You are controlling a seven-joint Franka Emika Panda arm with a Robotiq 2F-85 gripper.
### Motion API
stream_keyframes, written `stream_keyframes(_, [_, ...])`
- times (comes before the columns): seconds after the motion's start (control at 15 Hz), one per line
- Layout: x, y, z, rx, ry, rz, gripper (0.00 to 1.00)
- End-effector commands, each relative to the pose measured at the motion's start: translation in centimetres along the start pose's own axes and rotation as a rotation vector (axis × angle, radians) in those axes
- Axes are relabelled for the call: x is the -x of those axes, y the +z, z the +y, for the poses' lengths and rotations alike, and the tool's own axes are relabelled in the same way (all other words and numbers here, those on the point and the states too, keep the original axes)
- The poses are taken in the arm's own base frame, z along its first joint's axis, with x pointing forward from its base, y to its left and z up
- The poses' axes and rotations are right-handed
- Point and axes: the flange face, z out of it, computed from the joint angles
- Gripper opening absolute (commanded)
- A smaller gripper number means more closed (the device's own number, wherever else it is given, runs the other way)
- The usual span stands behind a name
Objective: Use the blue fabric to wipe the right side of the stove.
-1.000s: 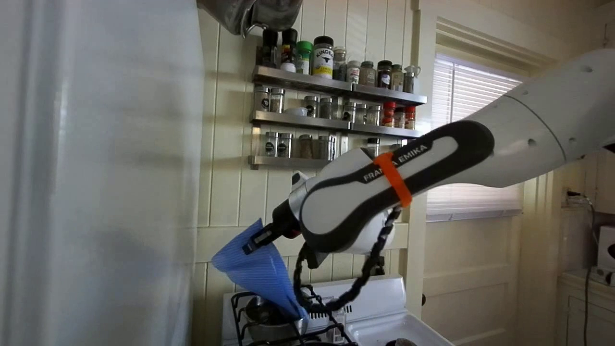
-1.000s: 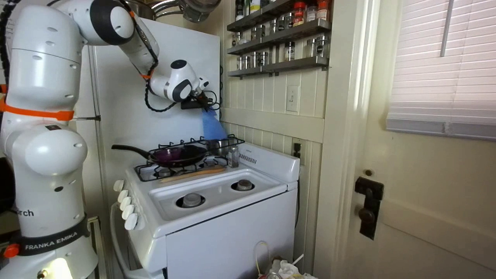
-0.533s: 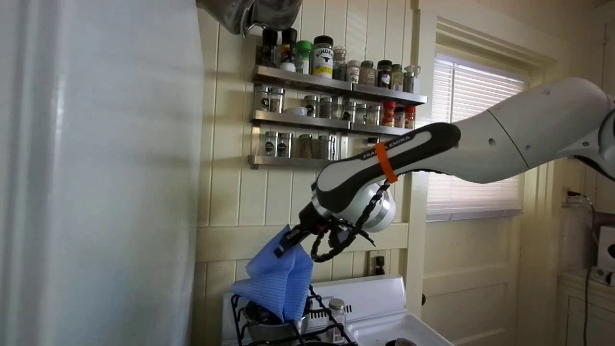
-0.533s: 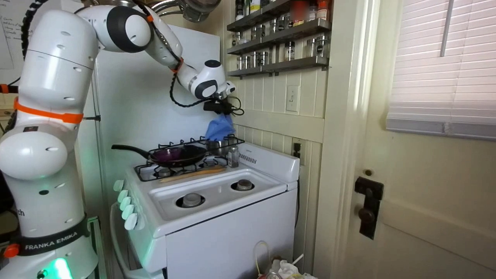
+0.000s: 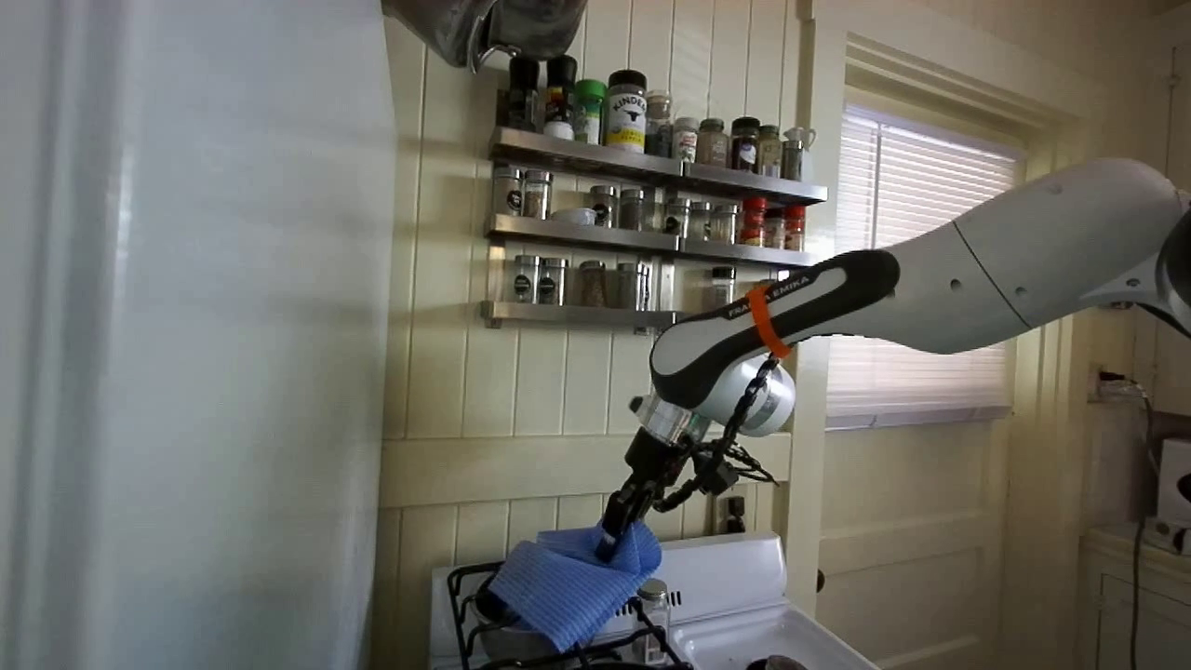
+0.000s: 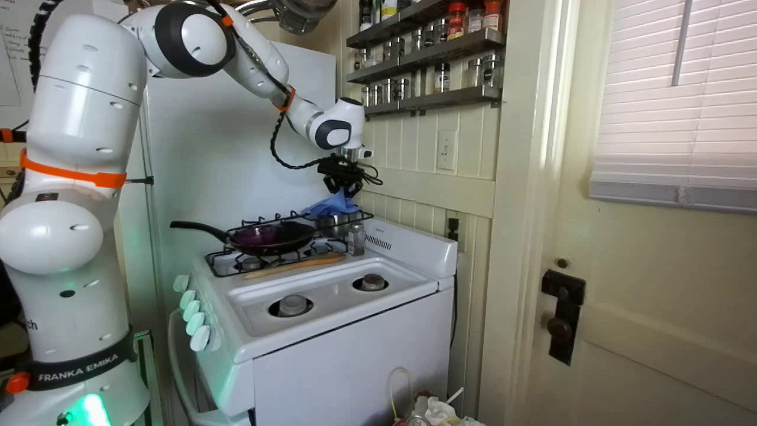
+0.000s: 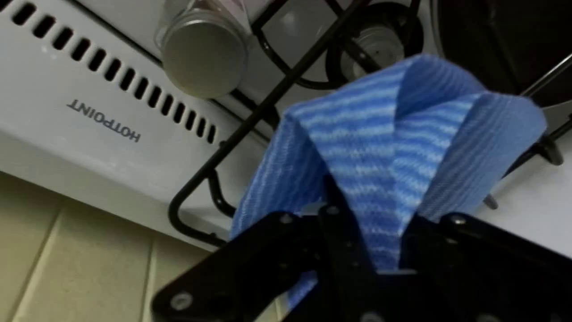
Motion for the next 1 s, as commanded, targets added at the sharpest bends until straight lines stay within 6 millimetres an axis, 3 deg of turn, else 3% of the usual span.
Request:
stream_keyframes(0.0, [-1.1,-0.9,-1.7,0.005,-0.074,-0.008,0.5])
stream_keyframes(0.47, [-3.3,-5.3,-5.7,0.29,-0.064,0.057,1.0])
stream_keyframes(0.67, [-4.0,-6.5,-7.8,0.373,-0.01,0.021,1.0])
stream_keyframes(0.8, [-4.5,-6.1,-9.4,0.351,0.0,-0.025,1.0])
stream_keyframes(0.93, [-3.6,-5.2,-10.8,0.347,0.028,-0.121,1.0])
